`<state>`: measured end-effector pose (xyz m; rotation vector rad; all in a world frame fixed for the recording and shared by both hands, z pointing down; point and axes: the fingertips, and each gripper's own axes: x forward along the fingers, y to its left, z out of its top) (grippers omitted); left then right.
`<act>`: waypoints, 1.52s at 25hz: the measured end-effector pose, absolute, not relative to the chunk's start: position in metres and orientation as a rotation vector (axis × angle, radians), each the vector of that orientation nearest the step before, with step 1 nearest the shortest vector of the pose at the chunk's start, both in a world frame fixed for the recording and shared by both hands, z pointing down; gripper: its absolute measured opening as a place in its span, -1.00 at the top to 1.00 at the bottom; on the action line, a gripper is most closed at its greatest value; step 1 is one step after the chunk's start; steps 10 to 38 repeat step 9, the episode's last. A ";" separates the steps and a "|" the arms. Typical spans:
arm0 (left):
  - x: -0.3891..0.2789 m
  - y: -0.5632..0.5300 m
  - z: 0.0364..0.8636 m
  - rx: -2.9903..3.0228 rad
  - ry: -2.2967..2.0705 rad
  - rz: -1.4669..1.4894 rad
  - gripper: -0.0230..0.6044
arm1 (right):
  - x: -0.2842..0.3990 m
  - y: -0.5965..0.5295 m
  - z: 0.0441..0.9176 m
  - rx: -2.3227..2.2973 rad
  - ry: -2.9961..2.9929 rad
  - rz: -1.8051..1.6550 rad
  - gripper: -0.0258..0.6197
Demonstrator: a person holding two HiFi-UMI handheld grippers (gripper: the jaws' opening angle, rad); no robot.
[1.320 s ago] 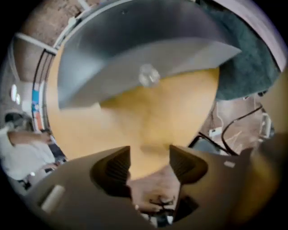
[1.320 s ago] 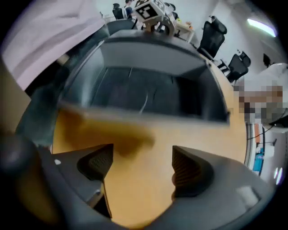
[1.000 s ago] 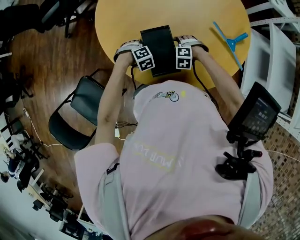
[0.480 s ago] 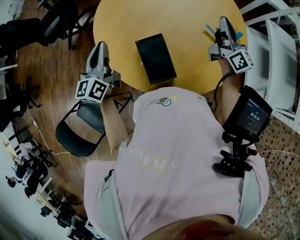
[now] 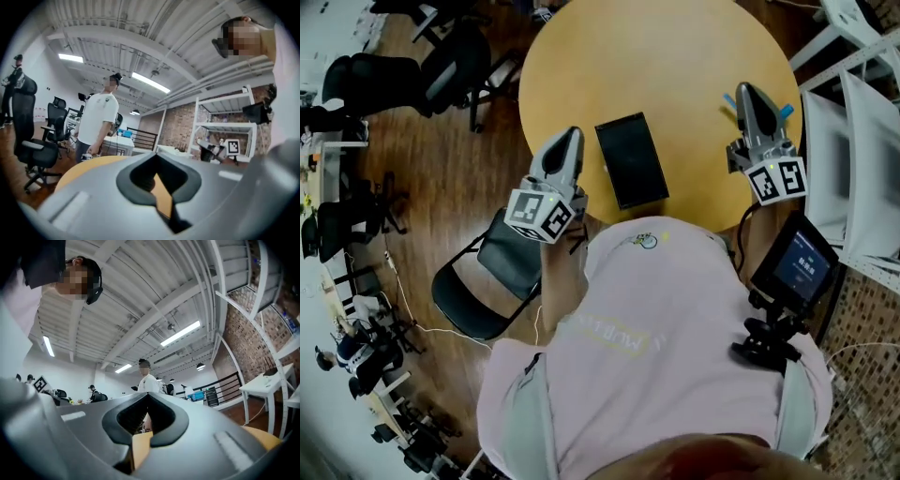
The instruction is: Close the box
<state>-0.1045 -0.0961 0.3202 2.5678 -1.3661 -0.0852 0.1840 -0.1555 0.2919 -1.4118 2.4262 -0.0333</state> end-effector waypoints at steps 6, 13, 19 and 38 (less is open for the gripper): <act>-0.019 -0.027 0.397 2.563 -0.999 0.238 0.92 | 0.179 -0.117 0.351 -1.449 2.418 -0.275 0.91; 0.002 0.006 0.396 2.526 -0.948 0.252 0.92 | 0.175 -0.090 0.360 -1.458 2.435 -0.357 0.91; 0.002 0.006 0.396 2.526 -0.948 0.252 0.92 | 0.175 -0.090 0.360 -1.458 2.435 -0.357 0.91; 0.002 0.006 0.396 2.526 -0.948 0.252 0.92 | 0.175 -0.090 0.360 -1.458 2.435 -0.357 0.91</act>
